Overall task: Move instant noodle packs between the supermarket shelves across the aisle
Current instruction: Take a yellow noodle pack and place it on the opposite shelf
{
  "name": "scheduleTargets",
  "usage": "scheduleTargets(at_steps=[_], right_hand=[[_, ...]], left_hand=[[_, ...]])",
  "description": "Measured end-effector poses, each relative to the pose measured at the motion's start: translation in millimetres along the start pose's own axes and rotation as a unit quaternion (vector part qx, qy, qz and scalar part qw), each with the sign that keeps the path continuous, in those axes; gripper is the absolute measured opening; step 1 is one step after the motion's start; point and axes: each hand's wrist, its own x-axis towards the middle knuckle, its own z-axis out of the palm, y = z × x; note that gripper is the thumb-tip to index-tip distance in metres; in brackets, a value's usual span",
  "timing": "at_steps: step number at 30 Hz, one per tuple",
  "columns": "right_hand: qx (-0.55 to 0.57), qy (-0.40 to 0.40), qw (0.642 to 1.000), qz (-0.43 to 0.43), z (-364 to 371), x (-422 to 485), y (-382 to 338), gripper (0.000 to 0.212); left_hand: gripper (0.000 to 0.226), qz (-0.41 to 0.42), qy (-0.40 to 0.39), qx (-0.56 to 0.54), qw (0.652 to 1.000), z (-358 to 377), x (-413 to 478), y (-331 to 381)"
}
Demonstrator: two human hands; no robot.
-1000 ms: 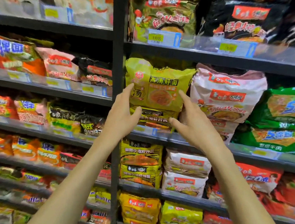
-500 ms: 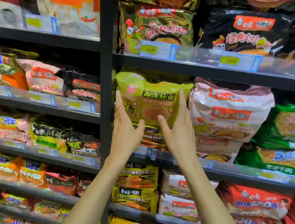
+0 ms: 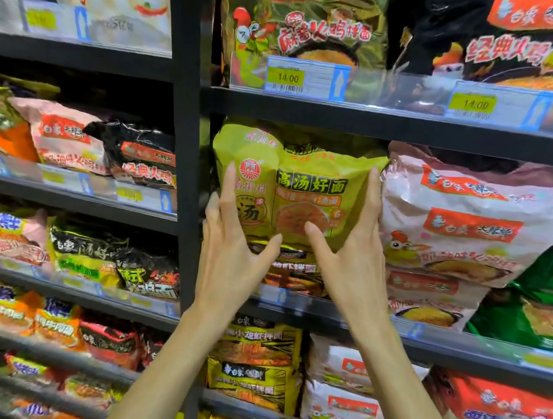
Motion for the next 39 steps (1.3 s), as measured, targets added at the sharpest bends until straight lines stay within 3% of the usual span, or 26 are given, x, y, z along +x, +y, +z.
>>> scheduleTargets(at_steps=[5, 13, 20, 26, 33, 39], right_hand=[[-0.015, -0.022, 1.0, -0.009, -2, 6, 1, 0.11], [-0.086, -0.028, 0.996, -0.025, -9, 15, 5, 0.117], [-0.054, -0.038, 0.997, -0.044, -9, 12, 17, 0.104], [-0.035, -0.047, 0.997, -0.044, -5, 9, 13, 0.111], [-0.004, -0.022, 0.998, -0.06, -3, 7, 19, 0.097], [0.045, -0.022, 0.996, -0.076, -6, 1, 15, 0.101]], left_hand=[[0.118, 0.012, -0.045, 0.085, 0.995, -4, 10, 4], [0.13, -0.002, -0.055, 0.098, 0.994, -11, 14, 7], [0.125, 0.007, -0.033, 0.131, 0.991, -20, 15, 6], [0.128, 0.005, -0.044, 0.158, 0.987, -21, 24, 10], [0.118, 0.009, -0.045, 0.062, 0.997, -24, 15, 13], [0.107, 0.026, -0.016, 0.038, 0.999, -37, -3, 17]])
